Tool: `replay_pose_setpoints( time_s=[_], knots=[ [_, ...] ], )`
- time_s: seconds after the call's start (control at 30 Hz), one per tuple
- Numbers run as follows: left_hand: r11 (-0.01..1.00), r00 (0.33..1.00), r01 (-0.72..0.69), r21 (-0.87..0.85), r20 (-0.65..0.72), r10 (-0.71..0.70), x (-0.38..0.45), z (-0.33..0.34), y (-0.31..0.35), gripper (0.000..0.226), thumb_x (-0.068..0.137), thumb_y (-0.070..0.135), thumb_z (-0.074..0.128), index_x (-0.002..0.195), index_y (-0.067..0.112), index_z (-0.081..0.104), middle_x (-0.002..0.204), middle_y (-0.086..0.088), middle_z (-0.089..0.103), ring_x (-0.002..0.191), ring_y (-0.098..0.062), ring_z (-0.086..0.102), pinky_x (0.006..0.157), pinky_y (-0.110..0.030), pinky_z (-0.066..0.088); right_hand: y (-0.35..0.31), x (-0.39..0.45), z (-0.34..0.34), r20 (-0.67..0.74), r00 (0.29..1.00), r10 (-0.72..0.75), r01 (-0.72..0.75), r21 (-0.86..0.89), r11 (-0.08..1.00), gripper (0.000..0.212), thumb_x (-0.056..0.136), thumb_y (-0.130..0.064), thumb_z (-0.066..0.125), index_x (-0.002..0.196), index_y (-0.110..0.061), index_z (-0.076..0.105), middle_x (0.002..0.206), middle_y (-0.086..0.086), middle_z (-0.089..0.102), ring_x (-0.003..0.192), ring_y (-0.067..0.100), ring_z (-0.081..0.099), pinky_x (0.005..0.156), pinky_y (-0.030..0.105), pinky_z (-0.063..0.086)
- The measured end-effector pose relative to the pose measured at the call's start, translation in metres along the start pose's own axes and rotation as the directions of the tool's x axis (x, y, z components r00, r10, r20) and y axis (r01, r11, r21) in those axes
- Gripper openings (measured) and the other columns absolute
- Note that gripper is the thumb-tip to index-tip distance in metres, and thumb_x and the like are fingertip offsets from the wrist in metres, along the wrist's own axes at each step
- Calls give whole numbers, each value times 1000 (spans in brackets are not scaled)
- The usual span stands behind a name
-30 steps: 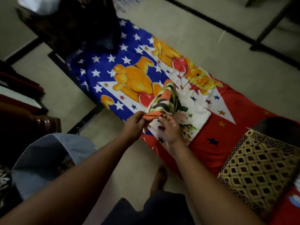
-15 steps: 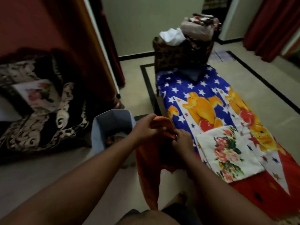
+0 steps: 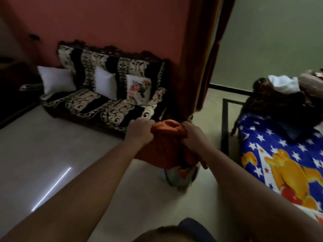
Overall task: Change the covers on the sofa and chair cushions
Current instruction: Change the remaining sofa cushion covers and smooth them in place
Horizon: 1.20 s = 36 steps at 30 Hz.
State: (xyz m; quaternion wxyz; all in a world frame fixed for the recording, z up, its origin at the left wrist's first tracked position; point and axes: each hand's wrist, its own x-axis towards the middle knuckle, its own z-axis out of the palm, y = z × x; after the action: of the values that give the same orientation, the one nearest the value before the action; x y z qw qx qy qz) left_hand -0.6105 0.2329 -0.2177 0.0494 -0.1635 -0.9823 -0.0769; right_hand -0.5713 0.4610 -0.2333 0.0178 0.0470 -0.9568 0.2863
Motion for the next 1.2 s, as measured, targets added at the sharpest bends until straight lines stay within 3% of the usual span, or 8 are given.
replay_pose_setpoints(
  time_s=[0.23, 0.37, 0.5, 0.67, 0.73, 0.87, 1.1, 1.2],
  knots=[
    [913, 892, 390, -117, -198, -406, -46, -39, -110, 36, 80, 17, 61, 115, 23, 70, 112, -13, 71, 107, -36, 65, 86, -41, 52, -30, 53, 13, 29, 993, -118, 119, -433, 893, 28, 80, -14, 54, 103, -28, 63, 100, -1, 61, 101, 26, 59, 81, 43, 54],
    [825, 812, 564, -30, -161, -561, -70, -39, -147, 23, 80, 21, 60, 102, 23, 65, 106, -9, 69, 102, -35, 64, 85, -40, 48, -45, 78, 22, 82, 995, -54, 61, -93, 994, 12, 92, -20, 55, 97, -27, 63, 95, -2, 66, 87, 20, 63, 78, 39, 56],
    [766, 763, 643, 20, -108, -637, -80, -24, -153, 50, 81, 37, 63, 130, 32, 55, 130, -4, 58, 122, -31, 50, 98, -48, 36, -73, 96, 47, 156, 986, -66, 36, 193, 981, 7, 94, -23, 52, 95, -20, 59, 94, 5, 65, 85, 26, 64, 78, 48, 56],
    [899, 901, 424, -114, 156, -405, -63, -6, -119, 114, 76, 61, 74, 160, 35, 1, 166, -3, 18, 153, -25, 17, 117, -57, 20, -120, 102, 74, 213, 950, -230, 168, 275, 947, 18, 96, -19, 58, 113, -21, 65, 99, -5, 63, 92, 14, 59, 78, 33, 47],
    [889, 921, 385, -247, 172, -351, -53, 2, -107, 94, 83, 43, 73, 159, 31, 19, 157, -6, 41, 144, -25, 38, 114, -49, 32, -135, 102, 86, 267, 904, -334, 273, 243, 931, 24, 91, -17, 65, 115, -21, 66, 103, -5, 67, 96, 14, 63, 85, 36, 52],
    [714, 905, 366, -597, 50, -422, -47, 8, -125, 14, 89, 18, 68, 99, 26, 63, 93, 0, 67, 94, -26, 67, 63, -23, 41, -151, 114, 103, 268, 892, -363, 295, 262, 919, 29, 83, -18, 75, 108, -29, 65, 96, -15, 65, 92, 7, 62, 83, 30, 51],
    [419, 805, 355, -836, 45, -592, -52, 4, -225, 12, 88, 13, 61, 95, 18, 69, 87, 2, 67, 78, -12, 58, 71, -27, 43, -162, 144, 142, 485, 849, -210, 302, -120, 946, 22, 81, -26, 68, 104, -27, 68, 96, -2, 70, 91, 20, 66, 82, 38, 56],
    [410, 773, 395, -822, 56, -632, -58, 0, -280, 10, 91, 12, 59, 87, 20, 65, 81, 2, 63, 77, -15, 56, 66, -28, 41, -177, 158, 162, 420, 890, -178, 164, 70, 984, 10, 89, -24, 63, 97, -28, 68, 88, 0, 70, 82, 18, 66, 77, 36, 53]
  ],
)
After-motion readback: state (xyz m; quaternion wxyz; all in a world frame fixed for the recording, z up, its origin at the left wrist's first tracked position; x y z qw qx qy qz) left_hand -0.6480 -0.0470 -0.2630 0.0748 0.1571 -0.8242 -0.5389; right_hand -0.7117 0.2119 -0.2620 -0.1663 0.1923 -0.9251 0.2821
